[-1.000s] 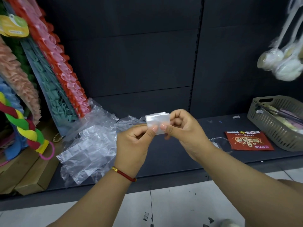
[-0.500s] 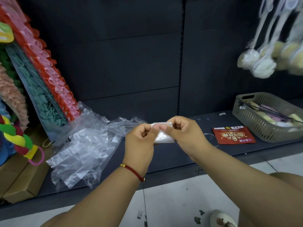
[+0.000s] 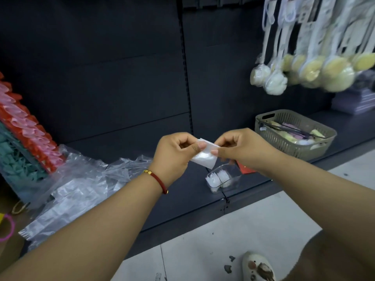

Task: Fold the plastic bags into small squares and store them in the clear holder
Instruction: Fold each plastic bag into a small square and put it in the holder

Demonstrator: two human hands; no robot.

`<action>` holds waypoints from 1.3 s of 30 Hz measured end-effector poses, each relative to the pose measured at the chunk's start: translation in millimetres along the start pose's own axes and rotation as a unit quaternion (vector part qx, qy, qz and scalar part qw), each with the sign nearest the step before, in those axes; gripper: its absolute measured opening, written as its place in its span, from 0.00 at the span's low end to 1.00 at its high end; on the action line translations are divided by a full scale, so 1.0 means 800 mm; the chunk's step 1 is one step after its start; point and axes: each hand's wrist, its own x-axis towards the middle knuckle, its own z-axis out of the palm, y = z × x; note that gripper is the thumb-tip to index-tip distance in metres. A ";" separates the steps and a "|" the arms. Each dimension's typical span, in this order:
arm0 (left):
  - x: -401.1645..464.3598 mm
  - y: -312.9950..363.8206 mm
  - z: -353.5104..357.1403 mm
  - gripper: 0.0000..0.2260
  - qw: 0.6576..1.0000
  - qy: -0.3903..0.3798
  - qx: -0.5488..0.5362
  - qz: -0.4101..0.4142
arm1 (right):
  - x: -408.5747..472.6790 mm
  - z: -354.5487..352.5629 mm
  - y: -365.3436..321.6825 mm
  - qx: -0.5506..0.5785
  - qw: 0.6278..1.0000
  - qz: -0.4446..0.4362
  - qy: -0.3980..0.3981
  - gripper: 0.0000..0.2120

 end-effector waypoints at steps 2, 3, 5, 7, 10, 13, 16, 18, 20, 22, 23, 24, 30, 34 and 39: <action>0.014 -0.001 0.007 0.07 1.000 -0.022 0.000 0.013 | 0.006 -0.008 0.005 0.025 1.000 0.006 0.004 0.05; 0.020 -0.003 0.010 0.07 0.999 -0.032 -0.003 0.015 | 0.011 -0.011 0.008 0.030 0.999 0.006 0.009 0.05; 0.034 -0.010 0.016 0.07 0.998 -0.055 -0.009 0.011 | 0.021 -0.014 0.017 0.019 1.000 0.006 0.017 0.05; 0.048 -0.023 0.023 0.06 0.997 -0.072 -0.009 0.003 | 0.037 -0.016 0.032 0.002 1.000 0.017 0.026 0.05; 0.070 -0.057 0.039 0.04 0.996 -0.072 0.048 0.000 | 0.068 -0.019 0.070 -0.020 0.995 0.062 0.070 0.07; 0.086 -0.104 0.060 0.05 0.988 -0.082 0.126 -0.032 | 0.099 -0.021 0.120 -0.028 0.983 0.131 0.125 0.07; 0.096 -0.156 0.083 0.07 0.965 -0.130 0.228 -0.016 | 0.118 -0.024 0.180 0.004 0.967 0.210 0.145 0.06; 0.102 -0.189 0.100 0.09 0.940 -0.178 0.292 0.005 | 0.128 -0.027 0.218 0.022 0.955 0.250 0.161 0.04; 0.110 -0.220 0.117 0.12 0.912 -0.232 0.338 0.013 | 0.134 -0.030 0.251 0.013 0.943 0.284 0.174 0.07; 0.117 -0.250 0.135 0.13 0.887 -0.281 0.366 0.006 | 0.138 -0.030 0.279 0.006 0.931 0.316 0.184 0.08; 0.121 -0.264 0.143 0.14 0.878 -0.300 0.373 -0.002 | 0.139 -0.028 0.292 0.013 0.925 0.330 0.188 0.07; 0.124 -0.276 0.150 0.16 0.871 -0.314 0.377 -0.014 | 0.141 -0.026 0.304 0.017 0.920 0.342 0.192 0.07; 0.135 -0.343 0.188 0.24 0.822 -0.391 0.411 -0.045 | 0.152 -0.008 0.366 -0.038 0.916 0.354 0.187 0.07; 0.148 -0.371 0.214 0.24 0.815 -0.404 0.415 0.002 | 0.160 0.001 0.389 -0.082 0.918 0.341 0.185 0.08; 0.160 -0.394 0.222 0.22 0.808 -0.413 0.417 0.061 | 0.167 0.009 0.408 -0.083 0.920 0.327 0.200 0.07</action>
